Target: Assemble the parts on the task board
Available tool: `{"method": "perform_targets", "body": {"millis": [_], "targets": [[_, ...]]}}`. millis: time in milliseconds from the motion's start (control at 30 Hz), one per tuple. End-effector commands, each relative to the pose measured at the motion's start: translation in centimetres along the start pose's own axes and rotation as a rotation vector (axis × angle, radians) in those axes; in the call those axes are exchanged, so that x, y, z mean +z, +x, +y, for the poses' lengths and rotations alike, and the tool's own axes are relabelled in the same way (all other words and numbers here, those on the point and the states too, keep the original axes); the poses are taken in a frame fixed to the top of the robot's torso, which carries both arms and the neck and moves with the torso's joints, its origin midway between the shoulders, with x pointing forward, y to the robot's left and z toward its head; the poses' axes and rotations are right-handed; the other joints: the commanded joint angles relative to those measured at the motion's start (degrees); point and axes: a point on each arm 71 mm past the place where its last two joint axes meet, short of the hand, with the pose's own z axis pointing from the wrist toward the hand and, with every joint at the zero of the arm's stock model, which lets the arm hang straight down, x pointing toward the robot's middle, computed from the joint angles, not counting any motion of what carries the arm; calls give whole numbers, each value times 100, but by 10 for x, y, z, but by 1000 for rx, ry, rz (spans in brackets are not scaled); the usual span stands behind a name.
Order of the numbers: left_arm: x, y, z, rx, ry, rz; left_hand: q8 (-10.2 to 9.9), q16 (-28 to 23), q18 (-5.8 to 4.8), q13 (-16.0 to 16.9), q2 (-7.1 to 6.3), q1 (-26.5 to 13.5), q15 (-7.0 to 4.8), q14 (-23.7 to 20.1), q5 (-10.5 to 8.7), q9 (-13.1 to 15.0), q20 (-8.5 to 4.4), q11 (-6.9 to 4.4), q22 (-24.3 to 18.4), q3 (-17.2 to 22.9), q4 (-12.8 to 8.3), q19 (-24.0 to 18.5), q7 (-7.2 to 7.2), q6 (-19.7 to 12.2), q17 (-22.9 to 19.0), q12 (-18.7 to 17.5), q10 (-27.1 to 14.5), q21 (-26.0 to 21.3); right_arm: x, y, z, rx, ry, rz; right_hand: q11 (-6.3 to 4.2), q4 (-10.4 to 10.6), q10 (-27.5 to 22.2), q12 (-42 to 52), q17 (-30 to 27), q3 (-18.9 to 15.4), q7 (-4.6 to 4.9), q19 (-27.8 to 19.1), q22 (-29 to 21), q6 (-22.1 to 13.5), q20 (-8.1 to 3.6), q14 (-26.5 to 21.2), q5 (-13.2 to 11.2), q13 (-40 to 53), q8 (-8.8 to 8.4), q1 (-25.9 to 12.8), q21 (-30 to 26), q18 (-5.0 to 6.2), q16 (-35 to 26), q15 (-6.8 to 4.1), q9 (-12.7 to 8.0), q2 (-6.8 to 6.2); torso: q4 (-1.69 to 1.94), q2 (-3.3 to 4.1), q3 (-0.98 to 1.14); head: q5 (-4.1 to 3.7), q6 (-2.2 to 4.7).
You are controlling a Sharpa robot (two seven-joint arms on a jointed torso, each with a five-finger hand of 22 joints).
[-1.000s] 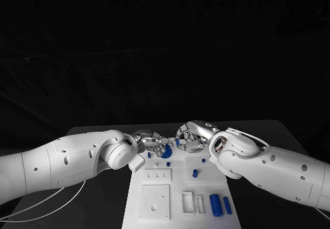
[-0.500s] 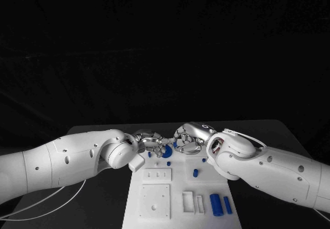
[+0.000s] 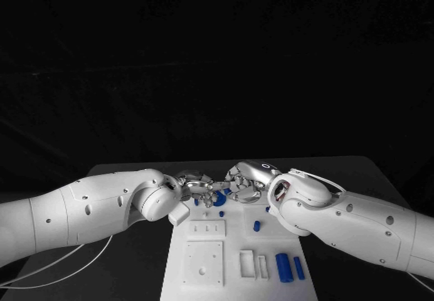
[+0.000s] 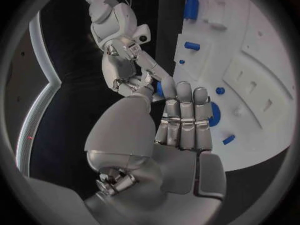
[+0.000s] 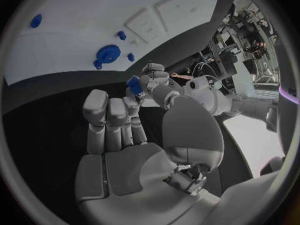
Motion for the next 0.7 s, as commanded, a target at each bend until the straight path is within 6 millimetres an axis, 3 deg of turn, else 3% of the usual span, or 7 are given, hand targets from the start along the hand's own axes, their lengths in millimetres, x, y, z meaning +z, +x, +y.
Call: {"method": "perform_targets", "body": {"millis": [33, 167, 333, 433, 633, 700], "targets": [[1, 6, -3, 13, 4, 36, 54, 29, -53, 9, 20, -25, 7, -49, 27, 32, -348, -54, 74, -61, 8, -28, -13, 81, -13, 16, -10, 30, 1, 3, 4, -12, -14, 17, -40, 13, 3, 28, 5, 32, 105, -1, 79, 157, -40, -1, 26, 8, 15, -47, 15, 659, -35, -32, 6, -12, -8, 2, 5, 8, -8], [2, 8, -3, 14, -2, 43, 128, 58, -47, 27, -32, -74, 0, -49, 1, 101, -355, -95, 68, -96, 9, -28, -59, 220, -33, 31, -4, 48, 1, 4, 6, -12, -17, 21, -40, 12, 2, 28, 5, 32, 105, -1, 79, 157, -40, -1, 29, 8, 14, -49, 15, 659, -35, -32, 7, -12, -2, -2, 4, 7, -20], [2, 9, -3, 14, -5, 41, 173, 84, -41, 49, -67, -28, -7, -62, 132, 169, -362, -121, 62, -90, -2, -33, -88, 309, -59, 48, -15, 66, 1, 4, 5, -13, -15, 24, -40, 11, 2, 28, 6, 31, 105, -1, 79, 156, -41, -1, 33, 9, 14, -52, 15, 659, -35, -32, 7, -14, -9, -1, 3, 10, -29], [2, 9, -3, 14, -6, 39, 209, 105, -42, 67, -55, 83, -5, -81, 380, 234, -359, -138, 58, -83, -21, -52, -107, 372, -81, 59, -35, 78, 1, 5, 5, -13, -15, 27, -40, 10, 1, 28, 6, 30, 105, -1, 78, 156, -41, -1, 36, 9, 14, -53, 15, 659, -35, -32, 8, -15, -8, -2, 2, 7, -28], [2, 9, -3, 13, -6, 41, 204, 151, -48, 100, 125, 466, 6, -125, 690, 352, -347, -134, 52, -111, -142, -106, -107, 364, -128, 73, -70, 105, 1, 6, 4, -16, -11, 34, -41, 8, 0, 29, 7, 24, 104, 0, 78, 161, -42, -1, 43, 11, 15, -64, 14, 659, -37, -33, 11, -23, -7, -4, 5, 2, -29], [1, 9, -3, 13, -5, 46, 194, 162, -53, 106, 141, 549, 12, -143, 890, 387, -340, -130, 47, -146, -170, -128, -103, 356, -145, 71, -85, 109, 1, 6, 4, -17, -9, 35, -41, 8, -1, 29, 8, 23, 104, 1, 78, 162, -42, -1, 43, 11, 15, -66, 14, 659, -37, -33, 12, -24, -7, -5, 4, 1, -29]]}}
